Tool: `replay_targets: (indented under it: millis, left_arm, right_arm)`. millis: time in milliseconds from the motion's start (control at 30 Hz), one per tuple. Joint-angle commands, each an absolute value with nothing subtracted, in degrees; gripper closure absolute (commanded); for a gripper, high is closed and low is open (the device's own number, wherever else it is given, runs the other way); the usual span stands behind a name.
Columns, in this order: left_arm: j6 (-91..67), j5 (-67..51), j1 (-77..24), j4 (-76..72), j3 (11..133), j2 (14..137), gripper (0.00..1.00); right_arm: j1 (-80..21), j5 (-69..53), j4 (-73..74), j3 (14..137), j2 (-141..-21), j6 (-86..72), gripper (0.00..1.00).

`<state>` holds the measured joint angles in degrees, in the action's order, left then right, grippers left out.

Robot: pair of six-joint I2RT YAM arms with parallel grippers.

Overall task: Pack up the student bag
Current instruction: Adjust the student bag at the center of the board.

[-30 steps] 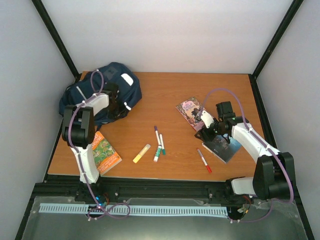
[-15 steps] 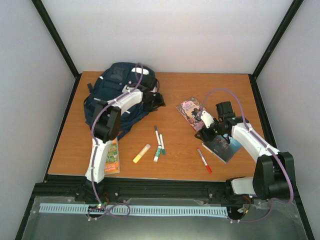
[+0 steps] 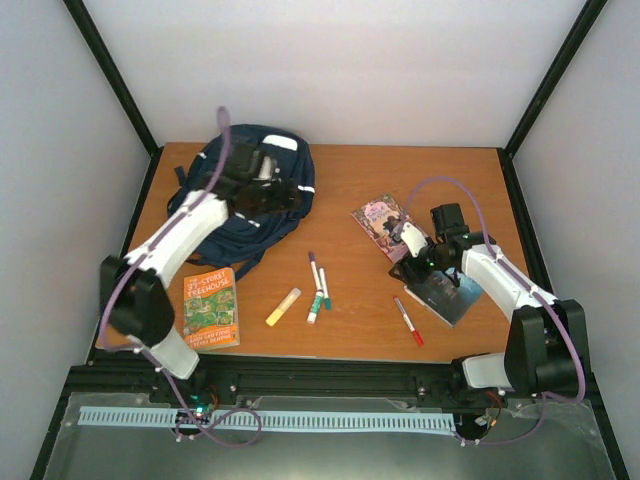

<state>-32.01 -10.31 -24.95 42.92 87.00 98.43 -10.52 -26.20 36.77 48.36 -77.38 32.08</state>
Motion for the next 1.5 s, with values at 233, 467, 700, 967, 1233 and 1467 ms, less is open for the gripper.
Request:
replay_targets:
  millis: [233, 467, 700, 967, 1233, 1467]
  left_arm:
    - [-41.3, 1.4, 1.0, 40.4, 69.7, 90.1, 0.00]
    - [-45.4, -8.0, 10.3, 39.8, 68.5, 95.7, 0.00]
    - [-46.8, -14.1, 10.7, 36.9, 69.1, 103.3, 0.25]
    - [-47.4, -20.6, 3.8, 30.5, 67.5, 102.5, 0.72]
    - [-50.3, -19.4, -8.1, 29.8, 69.2, 103.5, 0.98]
    - [-53.9, -18.0, -16.2, 26.4, 67.9, 104.5, 0.99]
  right_arm:
    - [-10.3, -27.7, 37.7, 48.3, -77.3, 32.3, 0.34]
    - [-10.4, -27.3, 37.6, 47.9, -76.3, 32.6, 0.34]
    - [-10.3, -27.4, 37.7, 47.9, -76.7, 32.8, 0.34]
    - [-10.4, -27.5, 37.5, 48.1, -77.9, 33.0, 0.34]
    - [-10.3, -27.2, 37.7, 48.1, -77.8, 32.9, 0.34]
    - [-10.3, -27.0, 37.8, 48.1, -77.9, 32.7, 0.34]
